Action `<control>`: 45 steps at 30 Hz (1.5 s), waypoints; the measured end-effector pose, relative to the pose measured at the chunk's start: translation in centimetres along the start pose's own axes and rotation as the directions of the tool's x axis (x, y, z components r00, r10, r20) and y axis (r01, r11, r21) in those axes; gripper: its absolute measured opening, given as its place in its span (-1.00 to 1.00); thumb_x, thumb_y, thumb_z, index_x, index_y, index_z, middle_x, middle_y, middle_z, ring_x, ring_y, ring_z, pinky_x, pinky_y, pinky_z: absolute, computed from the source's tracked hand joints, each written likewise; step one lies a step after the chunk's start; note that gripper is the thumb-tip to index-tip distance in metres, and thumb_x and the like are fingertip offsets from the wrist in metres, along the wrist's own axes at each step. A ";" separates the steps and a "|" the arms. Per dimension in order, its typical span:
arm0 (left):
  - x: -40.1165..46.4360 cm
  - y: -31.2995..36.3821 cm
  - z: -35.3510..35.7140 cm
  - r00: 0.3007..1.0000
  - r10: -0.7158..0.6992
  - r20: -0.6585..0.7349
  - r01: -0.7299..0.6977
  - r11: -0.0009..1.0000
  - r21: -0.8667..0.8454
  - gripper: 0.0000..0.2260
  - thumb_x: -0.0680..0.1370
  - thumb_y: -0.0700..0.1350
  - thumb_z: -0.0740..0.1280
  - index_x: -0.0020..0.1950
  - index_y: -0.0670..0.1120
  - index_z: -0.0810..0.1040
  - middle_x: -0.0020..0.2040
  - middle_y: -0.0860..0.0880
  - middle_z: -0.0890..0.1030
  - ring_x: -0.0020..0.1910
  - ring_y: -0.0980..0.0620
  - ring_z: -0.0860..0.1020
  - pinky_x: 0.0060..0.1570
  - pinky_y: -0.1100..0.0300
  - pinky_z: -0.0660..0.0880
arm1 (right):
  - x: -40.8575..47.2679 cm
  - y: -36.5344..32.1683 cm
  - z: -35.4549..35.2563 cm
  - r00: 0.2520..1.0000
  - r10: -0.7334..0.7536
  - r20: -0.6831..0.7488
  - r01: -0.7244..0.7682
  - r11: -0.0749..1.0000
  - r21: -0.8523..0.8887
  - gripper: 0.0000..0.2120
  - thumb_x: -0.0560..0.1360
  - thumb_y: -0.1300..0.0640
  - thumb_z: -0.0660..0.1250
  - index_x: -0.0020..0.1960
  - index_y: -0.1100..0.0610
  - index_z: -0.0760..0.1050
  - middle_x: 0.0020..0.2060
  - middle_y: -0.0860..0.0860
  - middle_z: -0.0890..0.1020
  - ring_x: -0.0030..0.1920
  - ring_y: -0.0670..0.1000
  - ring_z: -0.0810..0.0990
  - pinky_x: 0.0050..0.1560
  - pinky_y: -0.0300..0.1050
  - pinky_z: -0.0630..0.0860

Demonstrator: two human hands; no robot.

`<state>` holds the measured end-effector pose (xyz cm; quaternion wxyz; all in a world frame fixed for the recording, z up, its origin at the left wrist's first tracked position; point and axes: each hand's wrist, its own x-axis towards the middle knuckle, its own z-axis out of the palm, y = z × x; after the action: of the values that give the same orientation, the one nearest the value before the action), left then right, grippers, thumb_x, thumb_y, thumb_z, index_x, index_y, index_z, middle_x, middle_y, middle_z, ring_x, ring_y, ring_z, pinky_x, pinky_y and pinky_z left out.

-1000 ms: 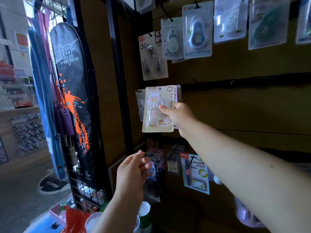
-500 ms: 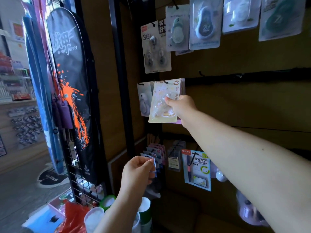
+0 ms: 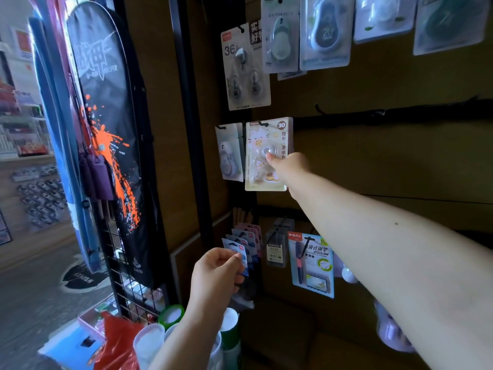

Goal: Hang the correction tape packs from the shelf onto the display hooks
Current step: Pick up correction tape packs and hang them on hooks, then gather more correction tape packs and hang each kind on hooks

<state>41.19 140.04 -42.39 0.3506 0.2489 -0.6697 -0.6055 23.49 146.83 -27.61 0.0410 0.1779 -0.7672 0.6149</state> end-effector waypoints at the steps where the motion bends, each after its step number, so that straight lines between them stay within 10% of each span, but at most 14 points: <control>1: 0.0 0.0 0.0 1.000 -0.002 0.004 0.002 1.000 -0.002 -0.91 0.55 -0.22 0.38 -0.15 -0.16 0.61 -0.45 0.02 0.63 -0.51 0.16 0.52 -0.52 0.31 0.43 | -0.1 0.0 0.0 1.000 0.007 0.002 -0.007 1.000 -0.006 -0.47 0.47 -0.18 0.35 0.18 0.25 0.46 -0.04 0.08 0.58 -0.14 0.10 0.52 -0.12 -0.06 0.46; 7: -0.8 0.4 0.1 1.000 0.008 0.011 -0.008 1.000 0.011 -0.90 0.56 -0.22 0.36 -0.16 -0.15 0.61 -0.45 0.03 0.63 -0.51 0.16 0.52 -0.50 0.31 0.45 | -2.2 2.1 -1.0 0.994 0.057 0.091 -0.046 0.993 -0.112 -0.44 0.49 -0.24 0.27 0.21 0.22 0.44 -0.19 0.06 0.61 -0.40 -0.02 0.50 -0.45 -0.19 0.38; 27: -6.9 -6.7 4.8 0.974 -0.192 0.125 0.166 0.967 0.192 -0.85 0.57 -0.18 0.34 -0.21 -0.10 0.56 -0.39 -0.01 0.60 -0.50 0.10 0.51 -0.50 0.26 0.44 | -16.3 18.3 -7.4 0.943 0.170 0.285 -0.169 0.985 -0.028 -0.67 0.57 -0.06 0.24 -0.27 0.11 0.52 -0.46 0.00 0.60 -0.51 -0.08 0.48 -0.52 -0.34 0.36; 45: -9.7 -20.0 10.7 0.850 -0.421 0.317 0.260 0.859 0.441 -0.90 0.50 -0.19 0.35 -0.21 -0.11 0.61 -0.51 0.01 0.57 -0.47 -0.01 0.47 -0.36 0.13 0.40 | -18.4 38.2 -10.2 0.821 0.544 0.175 -0.458 0.809 -0.369 -0.66 0.57 -0.04 0.23 -0.33 0.07 0.40 -0.33 0.08 0.57 -0.25 0.08 0.58 -0.16 -0.09 0.45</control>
<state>37.17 151.35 -63.92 0.0346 0.2991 -0.7757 -0.5547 26.74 167.57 -65.86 -0.2026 0.0414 -0.8715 0.4447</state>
